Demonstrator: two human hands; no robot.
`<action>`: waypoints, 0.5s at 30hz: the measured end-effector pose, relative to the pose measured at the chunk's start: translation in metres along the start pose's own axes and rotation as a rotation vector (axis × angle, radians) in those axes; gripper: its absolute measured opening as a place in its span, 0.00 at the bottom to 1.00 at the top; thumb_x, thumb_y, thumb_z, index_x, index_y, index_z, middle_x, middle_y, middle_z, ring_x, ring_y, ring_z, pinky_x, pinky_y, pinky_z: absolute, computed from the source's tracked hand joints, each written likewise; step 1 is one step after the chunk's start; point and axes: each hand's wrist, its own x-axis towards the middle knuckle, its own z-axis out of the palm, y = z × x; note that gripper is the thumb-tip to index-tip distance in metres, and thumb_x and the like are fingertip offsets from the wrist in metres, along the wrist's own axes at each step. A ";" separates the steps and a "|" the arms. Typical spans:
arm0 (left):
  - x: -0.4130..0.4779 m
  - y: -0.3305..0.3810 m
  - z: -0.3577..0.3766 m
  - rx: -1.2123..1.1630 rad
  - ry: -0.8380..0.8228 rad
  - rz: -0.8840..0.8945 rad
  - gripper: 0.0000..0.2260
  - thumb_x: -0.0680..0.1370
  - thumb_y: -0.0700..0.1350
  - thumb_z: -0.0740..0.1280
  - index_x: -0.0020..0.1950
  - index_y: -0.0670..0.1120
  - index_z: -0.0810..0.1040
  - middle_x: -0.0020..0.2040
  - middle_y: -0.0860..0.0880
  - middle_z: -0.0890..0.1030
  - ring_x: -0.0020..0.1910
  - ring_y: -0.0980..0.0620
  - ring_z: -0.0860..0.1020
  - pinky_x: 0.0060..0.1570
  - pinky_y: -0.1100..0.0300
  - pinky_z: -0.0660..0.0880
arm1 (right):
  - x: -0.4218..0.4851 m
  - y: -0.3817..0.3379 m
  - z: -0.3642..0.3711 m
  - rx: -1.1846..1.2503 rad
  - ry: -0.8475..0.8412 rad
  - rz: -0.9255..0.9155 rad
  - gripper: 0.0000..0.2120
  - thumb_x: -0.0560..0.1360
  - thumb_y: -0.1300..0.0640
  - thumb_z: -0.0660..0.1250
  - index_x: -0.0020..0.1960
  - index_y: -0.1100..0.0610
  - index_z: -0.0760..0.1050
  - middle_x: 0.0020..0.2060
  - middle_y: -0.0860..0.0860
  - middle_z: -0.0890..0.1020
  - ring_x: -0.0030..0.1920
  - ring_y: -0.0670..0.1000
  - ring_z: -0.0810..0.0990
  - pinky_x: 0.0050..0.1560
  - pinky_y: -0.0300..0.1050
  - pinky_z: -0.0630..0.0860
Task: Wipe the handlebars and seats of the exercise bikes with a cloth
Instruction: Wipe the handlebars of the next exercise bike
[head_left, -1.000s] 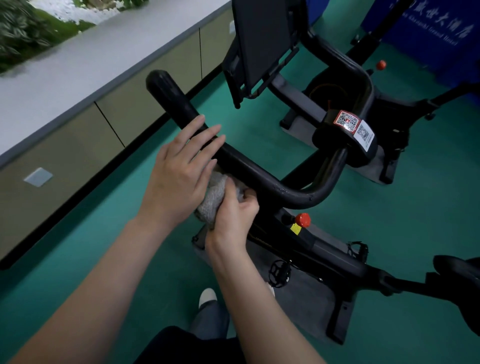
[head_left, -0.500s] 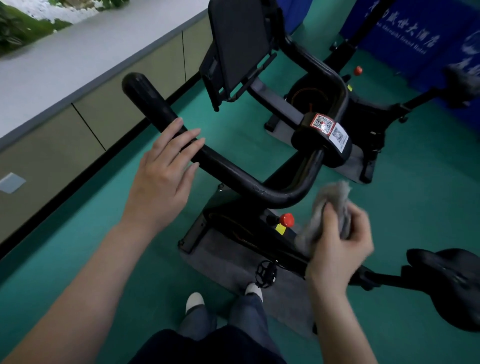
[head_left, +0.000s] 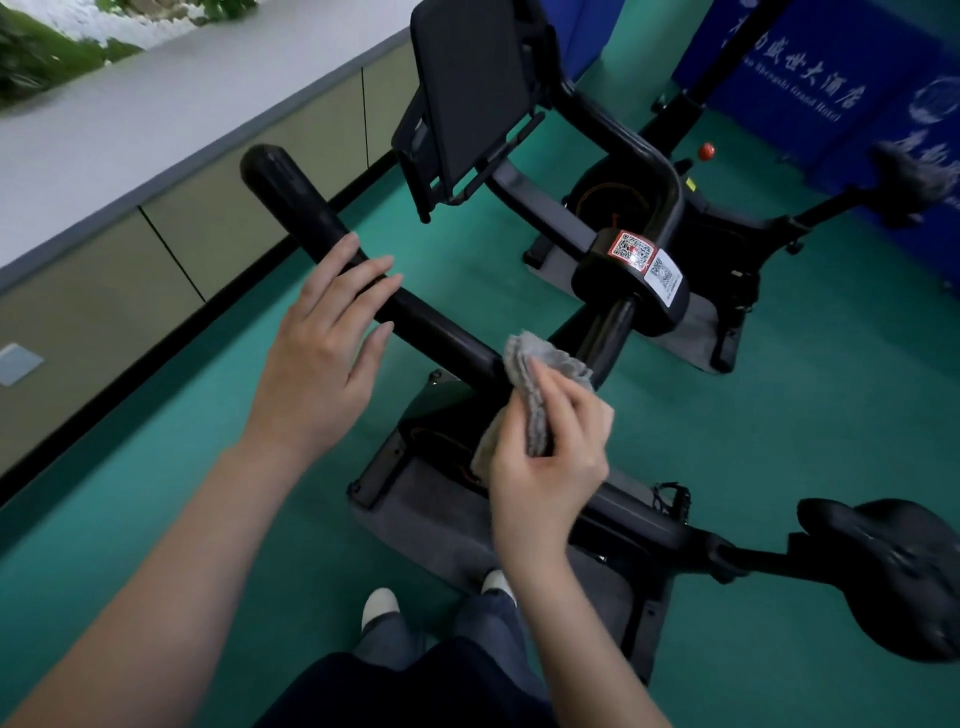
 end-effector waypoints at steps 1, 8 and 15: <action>0.000 0.000 0.000 0.000 -0.001 0.001 0.17 0.81 0.43 0.58 0.67 0.38 0.72 0.67 0.44 0.73 0.75 0.49 0.59 0.74 0.53 0.56 | -0.001 -0.005 0.005 0.002 -0.008 -0.015 0.13 0.70 0.69 0.69 0.55 0.64 0.81 0.47 0.56 0.81 0.49 0.56 0.76 0.55 0.43 0.74; 0.000 -0.001 -0.004 -0.005 -0.021 0.015 0.17 0.81 0.44 0.56 0.67 0.38 0.71 0.68 0.44 0.72 0.75 0.49 0.58 0.75 0.58 0.53 | 0.004 -0.037 0.037 0.027 -0.143 -0.019 0.14 0.70 0.69 0.68 0.55 0.64 0.81 0.47 0.56 0.81 0.51 0.53 0.75 0.57 0.43 0.72; 0.001 -0.002 -0.007 -0.022 -0.030 0.017 0.16 0.81 0.43 0.57 0.67 0.38 0.72 0.67 0.45 0.73 0.74 0.49 0.59 0.74 0.59 0.54 | 0.027 -0.024 0.011 0.178 -0.081 0.041 0.12 0.73 0.66 0.69 0.56 0.60 0.80 0.49 0.49 0.80 0.53 0.51 0.79 0.56 0.40 0.75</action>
